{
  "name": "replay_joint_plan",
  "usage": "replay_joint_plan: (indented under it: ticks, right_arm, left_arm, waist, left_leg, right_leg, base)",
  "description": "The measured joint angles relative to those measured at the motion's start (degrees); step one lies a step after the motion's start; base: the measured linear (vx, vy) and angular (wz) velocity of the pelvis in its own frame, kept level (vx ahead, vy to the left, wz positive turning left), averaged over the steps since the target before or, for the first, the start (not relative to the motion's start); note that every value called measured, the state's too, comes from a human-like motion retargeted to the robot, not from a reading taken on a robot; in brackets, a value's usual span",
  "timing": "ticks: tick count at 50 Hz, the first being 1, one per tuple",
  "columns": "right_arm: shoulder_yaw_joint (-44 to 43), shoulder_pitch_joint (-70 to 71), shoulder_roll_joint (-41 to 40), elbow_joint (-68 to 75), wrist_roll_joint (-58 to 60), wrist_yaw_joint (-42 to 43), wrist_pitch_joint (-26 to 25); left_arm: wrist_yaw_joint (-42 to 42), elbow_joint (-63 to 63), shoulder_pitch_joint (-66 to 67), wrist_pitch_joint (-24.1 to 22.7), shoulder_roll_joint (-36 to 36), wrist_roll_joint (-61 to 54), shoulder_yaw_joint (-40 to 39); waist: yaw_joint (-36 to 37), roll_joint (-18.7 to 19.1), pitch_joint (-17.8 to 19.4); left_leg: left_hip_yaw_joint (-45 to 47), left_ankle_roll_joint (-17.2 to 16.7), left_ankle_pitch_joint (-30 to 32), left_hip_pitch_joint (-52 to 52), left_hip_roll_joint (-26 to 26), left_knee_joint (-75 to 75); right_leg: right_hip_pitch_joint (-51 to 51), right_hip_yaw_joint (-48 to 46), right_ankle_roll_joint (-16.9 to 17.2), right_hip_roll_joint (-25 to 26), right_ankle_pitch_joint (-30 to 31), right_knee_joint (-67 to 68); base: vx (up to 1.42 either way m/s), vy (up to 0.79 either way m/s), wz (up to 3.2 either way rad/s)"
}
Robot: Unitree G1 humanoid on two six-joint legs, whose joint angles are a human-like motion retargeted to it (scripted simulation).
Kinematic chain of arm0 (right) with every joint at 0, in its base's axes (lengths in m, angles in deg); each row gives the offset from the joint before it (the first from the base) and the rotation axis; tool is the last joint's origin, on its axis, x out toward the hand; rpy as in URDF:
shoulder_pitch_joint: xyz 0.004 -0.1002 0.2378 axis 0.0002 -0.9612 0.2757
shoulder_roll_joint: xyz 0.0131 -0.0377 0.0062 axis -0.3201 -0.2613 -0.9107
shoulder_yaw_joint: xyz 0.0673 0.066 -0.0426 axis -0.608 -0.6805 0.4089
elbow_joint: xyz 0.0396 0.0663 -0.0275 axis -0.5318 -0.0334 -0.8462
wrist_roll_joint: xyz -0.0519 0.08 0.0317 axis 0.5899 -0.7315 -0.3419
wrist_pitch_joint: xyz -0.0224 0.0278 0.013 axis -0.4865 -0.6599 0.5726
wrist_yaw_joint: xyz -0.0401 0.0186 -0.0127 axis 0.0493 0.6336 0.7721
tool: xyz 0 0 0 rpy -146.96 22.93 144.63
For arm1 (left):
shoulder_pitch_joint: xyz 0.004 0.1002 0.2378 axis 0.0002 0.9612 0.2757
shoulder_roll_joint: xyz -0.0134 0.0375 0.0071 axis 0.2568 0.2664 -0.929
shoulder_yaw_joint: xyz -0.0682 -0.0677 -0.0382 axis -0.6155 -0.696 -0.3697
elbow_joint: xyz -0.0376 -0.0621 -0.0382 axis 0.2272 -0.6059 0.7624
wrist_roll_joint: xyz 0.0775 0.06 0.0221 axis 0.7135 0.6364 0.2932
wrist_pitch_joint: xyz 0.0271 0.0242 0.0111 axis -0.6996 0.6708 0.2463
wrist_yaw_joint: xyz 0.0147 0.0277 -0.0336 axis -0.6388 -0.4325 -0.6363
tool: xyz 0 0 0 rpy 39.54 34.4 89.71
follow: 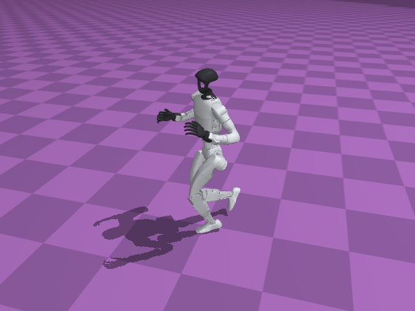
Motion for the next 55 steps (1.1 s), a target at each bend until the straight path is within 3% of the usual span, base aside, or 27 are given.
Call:
replay_joint_plan:
  ticks: [4, 10, 15, 20, 25, 30, 34, 38, 43, 46, 48, 55]
  right_arm:
    - [0.6, 3.7, 0.4, 1.5, 2.8, 4.4, 1.2]
    - [0.2, 17.4, -3.3, 2.3, 6.3, 12.2, 3.6]
    - [-1.6, 27.3, -7.6, -1.0, 6.5, 15.5, 6.1]
    - [-2.5, 29.9, -10.1, -5.4, 6.4, 16.7, 8.0]
    - [-1.5, 27.3, -10.1, -7.7, 6.2, 16.6, 9.2]
    - [1.0, 22.8, -8.4, -7.0, 5.4, 14.9, 9.1]
    - [2.9, 21.8, -7.2, -5.8, 4.9, 13.0, 8.5]
    - [5.9, 21.2, -7.1, -5.1, 5.3, 13.2, 7.8]
    - [10.0, 20.3, -8.2, -3.3, 4.6, 16.3, 7.7]
    - [12.1, 19.8, -8.2, -1.7, 3.6, 17.1, 7.1]
    - [13.3, 19.2, -8.0, -0.8, 3.2, 17.4, 6.6]
    - [11.5, 24.7, -6.5, 0.1, 4.5, 16.9, 4.6]
  left_arm:
    - [-3.8, -3.8, 1.9, 0.1, 0.6, 2.2, -0.2]
    - [-3.0, -15.8, 8.2, 0.8, -3.2, 2.8, 3.5]
    - [1.1, -25.6, 15.0, 0.9, -7.7, 1.9, 6.9]
    - [3.5, -31.1, 20.8, 0.1, -9.2, 2.2, 8.4]
    - [4.3, -32.1, 22.4, -0.7, -8.0, 4.0, 9.7]
    - [4.4, -29.9, 18.0, -1.8, -4.8, 8.0, 10.8]
    - [4.6, -25.7, 9.9, -2.1, -1.3, 9.8, 12.3]
    - [4.6, -19.2, 1.4, -2.9, 1.4, 10.0, 14.9]
    - [1.9, -11.8, -11.6, -5.0, 3.4, 9.9, 22.3]
    - [0.4, -8.1, -18.9, -5.6, 2.9, 9.6, 27.5]
    - [-0.4, -6.0, -22.2, -5.7, 2.0, 9.6, 29.9]
    - [-1.0, -4.6, -24.0, -4.9, -1.6, 10.0, 31.8]
  waist:
    - [0.2, 0.5, -1.1]
    - [4.1, 3.4, 0.6]
    - [7.3, 5.7, 1.3]
    - [7.7, 6.0, 0.5]
    - [6.6, 4.4, 1.5]
    - [6.1, 2.2, 4.8]
    - [5.6, 1.2, 8.5]
    - [3.5, 1.7, 10.4]
    - [0.0, 4.4, 10.5]
    - [-0.8, 6.6, 10.5]
    - [-0.6, 7.7, 10.9]
    - [2.9, 12.8, 13.7]
  left_leg:
    - [1.2, -0.3, 1.0, -2.4, 0.2, 0.3]
    - [4.5, -1.6, 1.0, -4.2, 5.5, 3.4]
    - [9.0, -1.0, -3.9, -1.7, 12.5, 2.9]
    - [15.6, -0.2, -7.5, 5.7, 17.6, -3.2]
    - [18.4, 1.6, -13.9, 12.7, 16.0, -4.9]
    - [17.8, 4.4, -21.0, 17.9, 12.7, -3.3]
    - [14.4, 4.0, -21.5, 22.6, 10.8, -5.7]
    - [11.5, 1.1, -18.2, 25.0, 12.5, -6.7]
    - [5.7, -2.8, -11.8, 22.6, 16.3, -5.0]
    - [2.6, -3.4, -11.0, 19.1, 18.6, -0.2]
    - [3.0, -2.8, -12.5, 16.9, 20.8, 4.6]
    - [12.4, 1.3, -21.4, 14.7, 32.1, 16.0]
  right_leg:
    - [2.3, 0.5, -0.7, 0.7, -4.3, -6.4]
    - [6.0, -4.3, -6.9, 1.0, -12.7, -15.9]
    - [8.4, -8.5, -9.2, 1.5, -13.6, -23.1]
    - [10.5, -11.7, -7.9, 0.9, -10.3, -27.9]
    - [10.1, -11.6, -4.1, -2.0, -6.0, -20.2]
    - [5.6, -11.7, -7.1, -10.1, -8.7, -4.3]
    - [0.1, -9.6, -11.1, -13.2, -12.7, -0.7]
    - [-4.4, -6.5, -12.5, -9.2, -15.7, -8.5]
    - [-6.2, 3.3, -8.7, 4.9, -11.6, -25.4]
    - [-4.7, 7.3, -7.3, 10.9, -8.4, -30.1]
    - [-3.8, 6.2, -7.9, 11.8, -9.3, -29.6]
    - [0.8, -8.5, -11.2, 7.6, -16.9, -28.5]
  base:
    - [-0.13, 0.04, 0.26]
    - [-0.15, -0.02, -0.08]
    - [-0.08, -0.01, -0.07]
    - [0.03, 0.03, 0.49]
    - [0.09, 0.05, 0.78]
    - [0.13, 0.02, 0.75]
    - [0.17, -0.01, 1.11]
    - [0.19, -0.07, 1.95]
    - [0.19, -0.12, 2.84]
    - [0.14, -0.16, 3.14]
    - [0.08, -0.17, 3.17]
    - [0.06, -0.12, 2.64]
